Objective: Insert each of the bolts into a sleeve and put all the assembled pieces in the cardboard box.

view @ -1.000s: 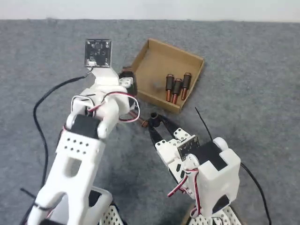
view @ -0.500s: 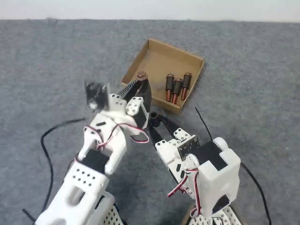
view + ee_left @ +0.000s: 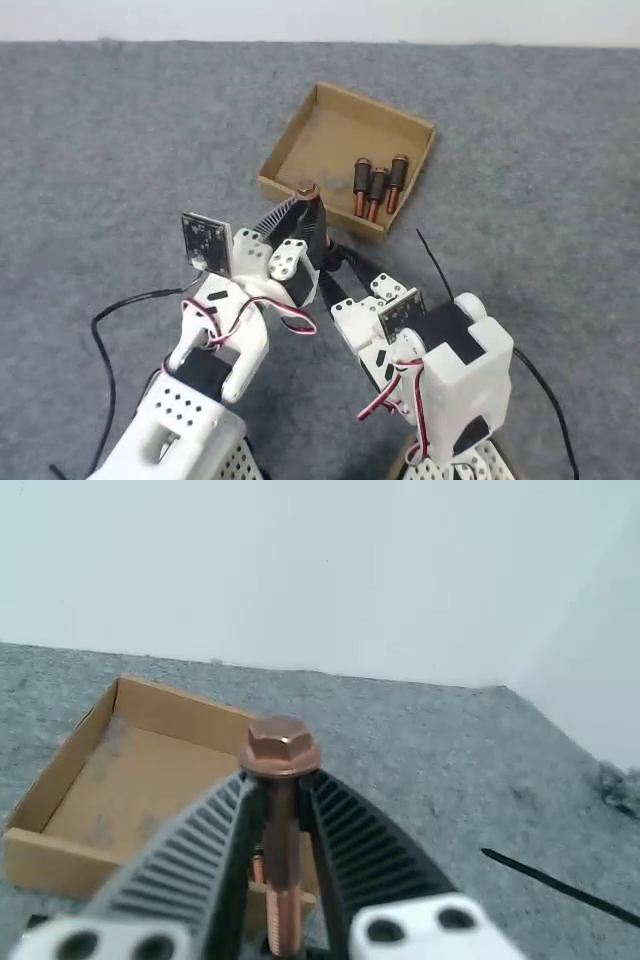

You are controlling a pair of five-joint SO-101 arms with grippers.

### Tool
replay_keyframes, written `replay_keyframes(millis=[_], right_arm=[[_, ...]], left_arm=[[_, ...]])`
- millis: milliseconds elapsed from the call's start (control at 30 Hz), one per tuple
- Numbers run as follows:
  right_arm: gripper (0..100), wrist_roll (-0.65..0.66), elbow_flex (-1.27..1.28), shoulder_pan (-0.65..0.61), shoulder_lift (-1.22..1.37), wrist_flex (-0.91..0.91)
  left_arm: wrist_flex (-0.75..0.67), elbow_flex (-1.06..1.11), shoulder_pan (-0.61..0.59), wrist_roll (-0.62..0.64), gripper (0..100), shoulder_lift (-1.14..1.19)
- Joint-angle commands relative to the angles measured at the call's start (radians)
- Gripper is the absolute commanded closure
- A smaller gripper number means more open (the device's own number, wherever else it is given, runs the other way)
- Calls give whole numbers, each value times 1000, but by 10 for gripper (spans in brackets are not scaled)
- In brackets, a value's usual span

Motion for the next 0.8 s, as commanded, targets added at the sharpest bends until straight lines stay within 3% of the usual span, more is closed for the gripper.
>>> replay_keyframes(millis=[0, 233, 767], right_arm=[[991, -9, 18, -1, -8, -8], [991, -9, 20, -1, -8, -10], [991, -9, 23, 1, -16, -13]], left_arm=[[-49, -7, 0, 8, 987, -49], [-149, 25, 0, 9, 987, -41], [-155, 71, 2, 5, 988, -41]])
